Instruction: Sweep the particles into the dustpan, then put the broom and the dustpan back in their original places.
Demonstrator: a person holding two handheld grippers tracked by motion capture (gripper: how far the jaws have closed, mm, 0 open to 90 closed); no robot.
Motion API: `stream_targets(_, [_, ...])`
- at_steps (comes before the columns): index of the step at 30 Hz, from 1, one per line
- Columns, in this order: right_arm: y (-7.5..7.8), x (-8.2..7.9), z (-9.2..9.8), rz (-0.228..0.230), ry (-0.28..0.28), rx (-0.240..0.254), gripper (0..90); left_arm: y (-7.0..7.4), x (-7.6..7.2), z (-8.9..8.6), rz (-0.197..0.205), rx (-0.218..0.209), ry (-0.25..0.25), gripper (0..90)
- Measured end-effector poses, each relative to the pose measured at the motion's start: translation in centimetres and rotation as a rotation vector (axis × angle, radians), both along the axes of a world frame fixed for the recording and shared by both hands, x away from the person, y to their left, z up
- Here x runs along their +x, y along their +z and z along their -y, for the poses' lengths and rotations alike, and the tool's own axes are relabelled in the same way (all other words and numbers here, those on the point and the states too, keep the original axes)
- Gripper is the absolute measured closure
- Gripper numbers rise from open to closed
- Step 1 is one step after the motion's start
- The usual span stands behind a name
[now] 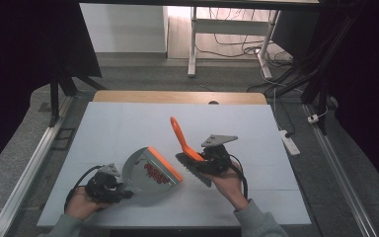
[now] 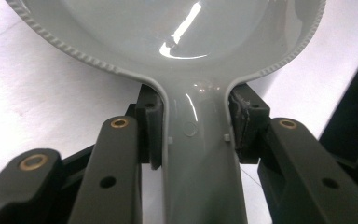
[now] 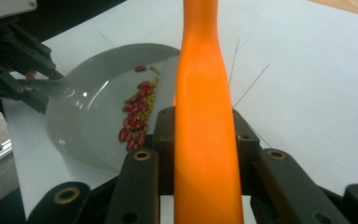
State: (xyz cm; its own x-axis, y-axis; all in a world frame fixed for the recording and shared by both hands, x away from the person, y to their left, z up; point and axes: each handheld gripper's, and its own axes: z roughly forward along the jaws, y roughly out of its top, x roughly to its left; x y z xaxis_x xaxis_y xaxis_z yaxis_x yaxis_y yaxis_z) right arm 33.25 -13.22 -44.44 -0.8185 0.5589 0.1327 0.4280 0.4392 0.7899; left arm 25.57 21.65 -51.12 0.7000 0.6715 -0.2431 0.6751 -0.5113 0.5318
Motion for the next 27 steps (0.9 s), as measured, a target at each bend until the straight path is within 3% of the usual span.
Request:
stream_targets(13, [-0.4, 0.6, 4.0, -0.002, -0.066, -0.008, 71.0, -0.3, -0.2, 0.3, 0.005, -0.005, 0.091, 61.3])
stream_targets(27, [-1.0, 0.2, 8.2, -0.023, -0.087, -0.012, 71.0, -0.4, -0.7, -0.3, 0.018, -0.039, 0.213, 61.3])
